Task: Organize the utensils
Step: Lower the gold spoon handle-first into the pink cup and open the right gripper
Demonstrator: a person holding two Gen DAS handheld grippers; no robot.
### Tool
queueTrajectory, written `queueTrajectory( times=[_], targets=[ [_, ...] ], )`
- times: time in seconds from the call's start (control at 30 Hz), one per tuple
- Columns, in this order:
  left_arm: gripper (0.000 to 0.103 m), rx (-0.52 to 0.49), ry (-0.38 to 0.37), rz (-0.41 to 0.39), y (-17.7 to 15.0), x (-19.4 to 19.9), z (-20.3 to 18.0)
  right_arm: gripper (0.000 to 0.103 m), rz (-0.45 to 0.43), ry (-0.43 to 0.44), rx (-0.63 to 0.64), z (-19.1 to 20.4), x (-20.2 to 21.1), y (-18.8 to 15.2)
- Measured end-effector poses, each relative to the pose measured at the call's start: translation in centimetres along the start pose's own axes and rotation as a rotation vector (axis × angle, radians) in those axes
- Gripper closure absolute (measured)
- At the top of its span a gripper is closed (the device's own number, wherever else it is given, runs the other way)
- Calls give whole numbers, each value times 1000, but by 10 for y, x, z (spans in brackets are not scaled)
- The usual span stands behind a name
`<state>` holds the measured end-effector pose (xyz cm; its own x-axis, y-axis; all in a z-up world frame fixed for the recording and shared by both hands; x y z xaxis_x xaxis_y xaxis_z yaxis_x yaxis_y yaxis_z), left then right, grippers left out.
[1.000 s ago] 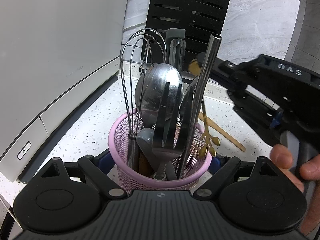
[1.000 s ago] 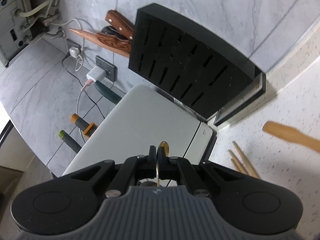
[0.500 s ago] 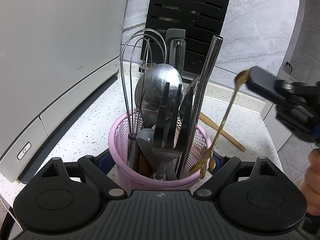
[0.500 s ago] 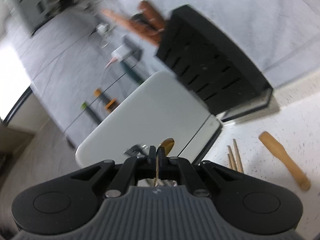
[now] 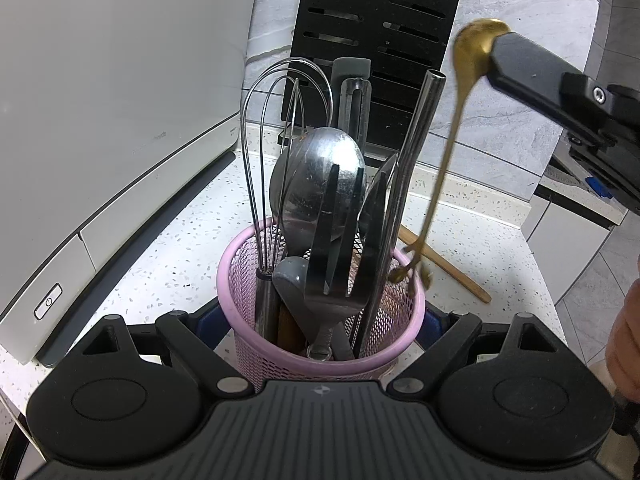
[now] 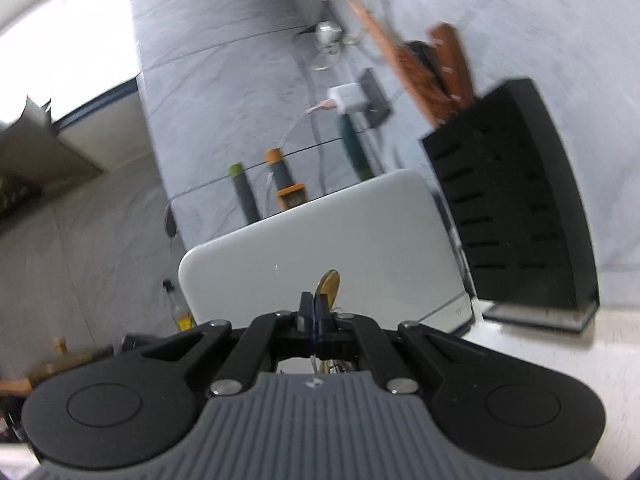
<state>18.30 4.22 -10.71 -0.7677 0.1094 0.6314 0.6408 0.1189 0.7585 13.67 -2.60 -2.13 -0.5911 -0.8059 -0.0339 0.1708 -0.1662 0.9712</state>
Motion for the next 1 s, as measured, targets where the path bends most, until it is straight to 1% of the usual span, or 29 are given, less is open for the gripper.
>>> queueTrajectory(
  times=[0.13,0.27,0.37,0.47,0.6,0.8,1.0],
  targets=[
    [0,0,-1,0,0,0,0,103,46,-18,125,10,-12,-12],
    [0,-2,-2,1,0,0,0,103,95,-31,154,8,-13,-27],
    [0,-1,-2,0,0,0,0,103,130,-52,134,2,-11,-32],
    [0,1,-1,-2,1,-1,0,103,192,-71,116,-2,-13,-36],
    [0,1,-1,-3,1,-1,0,103,321,-87,105,-2,-20,-43],
    [0,-1,-2,-1,1,-1,0,103,450,-137,54,-8,-32,-55],
    [0,-4,-5,1,1,-1,0,103,461,-156,-40,-15,-36,-58]
  ],
)
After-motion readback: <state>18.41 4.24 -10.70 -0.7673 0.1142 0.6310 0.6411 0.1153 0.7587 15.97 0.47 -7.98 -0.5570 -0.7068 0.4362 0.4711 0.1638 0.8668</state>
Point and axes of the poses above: each gripper's, at about its wrist camera, not at the fingertips, and x roughly against the way its jaws point, z to its left, y to its top, the point moved 9 cm from there along -x, roughly the way its jaws point
